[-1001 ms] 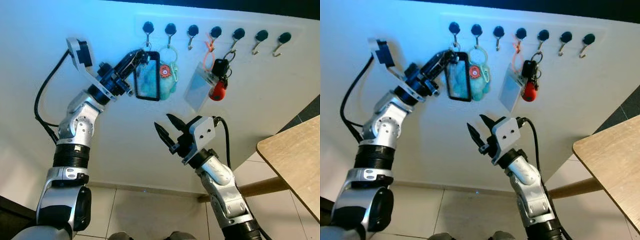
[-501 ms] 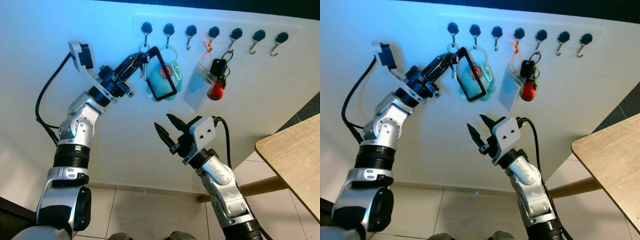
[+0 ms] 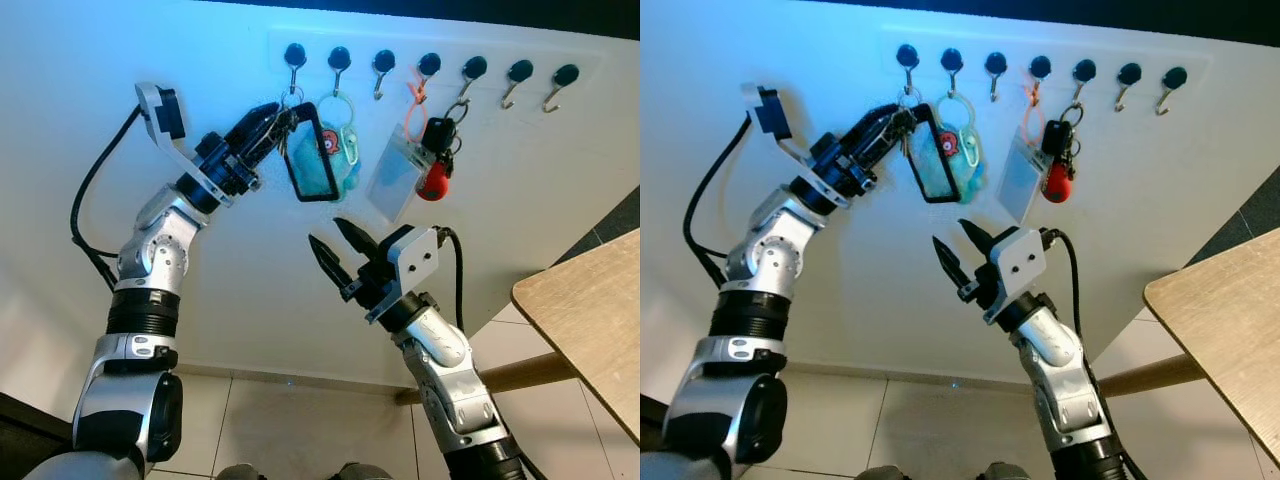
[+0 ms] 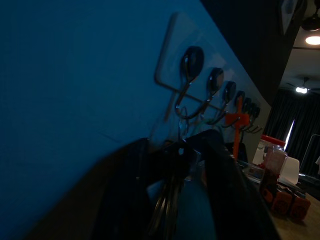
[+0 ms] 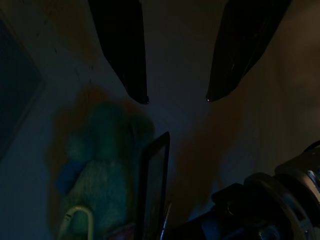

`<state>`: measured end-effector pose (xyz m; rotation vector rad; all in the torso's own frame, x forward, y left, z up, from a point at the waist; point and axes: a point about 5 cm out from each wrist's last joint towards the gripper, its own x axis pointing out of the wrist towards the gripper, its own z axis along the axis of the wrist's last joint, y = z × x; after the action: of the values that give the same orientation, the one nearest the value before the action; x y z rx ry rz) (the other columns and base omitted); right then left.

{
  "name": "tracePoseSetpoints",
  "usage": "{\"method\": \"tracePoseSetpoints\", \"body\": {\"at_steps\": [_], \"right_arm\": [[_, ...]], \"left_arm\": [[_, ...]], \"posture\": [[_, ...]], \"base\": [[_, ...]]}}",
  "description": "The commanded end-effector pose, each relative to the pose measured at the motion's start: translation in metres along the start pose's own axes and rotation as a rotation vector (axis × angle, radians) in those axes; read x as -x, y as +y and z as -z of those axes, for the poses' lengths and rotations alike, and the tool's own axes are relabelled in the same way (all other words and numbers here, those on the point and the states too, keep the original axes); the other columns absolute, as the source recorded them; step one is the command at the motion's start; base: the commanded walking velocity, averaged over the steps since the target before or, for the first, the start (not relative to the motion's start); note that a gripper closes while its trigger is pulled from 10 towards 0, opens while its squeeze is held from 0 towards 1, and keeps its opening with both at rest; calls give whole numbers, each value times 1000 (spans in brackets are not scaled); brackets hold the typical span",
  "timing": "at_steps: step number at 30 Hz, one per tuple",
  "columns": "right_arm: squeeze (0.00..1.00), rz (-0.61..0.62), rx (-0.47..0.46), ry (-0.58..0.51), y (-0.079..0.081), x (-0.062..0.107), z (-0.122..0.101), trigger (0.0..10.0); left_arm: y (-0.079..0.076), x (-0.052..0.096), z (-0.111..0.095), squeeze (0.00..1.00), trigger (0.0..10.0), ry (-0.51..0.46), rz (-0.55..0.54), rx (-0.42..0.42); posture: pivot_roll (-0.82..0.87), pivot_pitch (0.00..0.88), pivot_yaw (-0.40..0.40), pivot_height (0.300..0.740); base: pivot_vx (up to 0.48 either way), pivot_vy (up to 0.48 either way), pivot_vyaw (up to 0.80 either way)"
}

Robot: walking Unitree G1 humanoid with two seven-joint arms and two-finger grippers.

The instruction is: Hang keys on a hook

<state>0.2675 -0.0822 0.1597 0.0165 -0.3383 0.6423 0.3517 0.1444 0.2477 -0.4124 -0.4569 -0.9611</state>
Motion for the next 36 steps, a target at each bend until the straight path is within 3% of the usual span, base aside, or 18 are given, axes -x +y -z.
{"method": "tracePoseSetpoints", "body": {"at_steps": [1,4,5,6,7,20,23,26,27,28,29,30,31,32,33,34,35,36], "right_arm": [[0,8,-3,-23,-2,1,-4,10000],[0,7,-6,-26,-1,1,-4,10000],[0,6,-7,-26,-1,2,-4,10000],[0,6,-7,-26,-1,2,-4,10000],[0,6,-7,-25,-1,3,-3,10000],[0,6,-16,-16,1,7,-1,10000],[0,4,-18,-12,2,7,0,10000],[0,5,-45,70,3,16,18,10000],[0,5,-45,70,3,16,18,10000],[0,10,-66,145,3,26,34,10000],[0,10,-66,145,3,26,34,10000],[0,26,-93,195,2,34,45,10000],[0,26,-93,195,2,34,45,10000],[0,124,-184,352,-5,57,76,10000],[0,124,-184,352,-5,57,76,10000],[0,156,-212,400,-7,65,85,10000],[0,156,-212,400,-7,65,85,10000],[0,175,-214,477,-8,77,99,10000]], "left_arm": [[3,3,0,1000,10000,-18,-28,11],[4,5,0,1000,10000,-22,-38,4],[6,9,1,796,10000,-34,-68,2],[6,9,1,796,10000,-34,-68,2],[8,12,3,0,10000,-35,-92,-6],[11,47,39,0,10000,77,-187,57],[10,61,55,0,10000,165,-201,48],[4,111,102,0,10000,449,-298,7],[4,111,102,0,10000,449,-298,7],[4,141,122,0,10000,561,-431,-5],[4,141,122,0,10000,561,-431,-5],[3,162,135,0,10000,658,-532,-20],[3,162,135,0,10000,658,-532,-20],[-9,220,163,0,10000,1026,-690,-137],[-9,220,163,0,10000,1026,-690,-137],[-14,236,168,0,10000,1131,-715,-176],[-14,236,168,0,10000,1131,-715,-176],[-21,257,173,0,10000,1234,-776,-199]], "posture": [[43,67,-30,740],[39,65,-26,740],[39,65,-26,740],[39,65,-26,740],[37,63,-22,740],[33,61,-18,740],[36,61,-17,740],[40,64,-12,740],[40,64,-12,740],[47,65,-12,740],[47,65,-12,740],[51,69,-16,740],[51,69,-16,740],[51,71,-17,740],[51,71,-17,740],[51,71,-17,740],[51,71,-17,740],[54,71,-20,740]], "base": [[0,0,0],[0,0,0],[0,0,0],[0,0,0],[0,0,0],[0,0,0],[0,0,0],[0,0,0],[0,0,0],[0,0,0],[0,0,0],[0,0,0],[0,0,0],[0,0,0],[0,0,0],[0,0,0],[0,0,0],[0,0,0]]}}
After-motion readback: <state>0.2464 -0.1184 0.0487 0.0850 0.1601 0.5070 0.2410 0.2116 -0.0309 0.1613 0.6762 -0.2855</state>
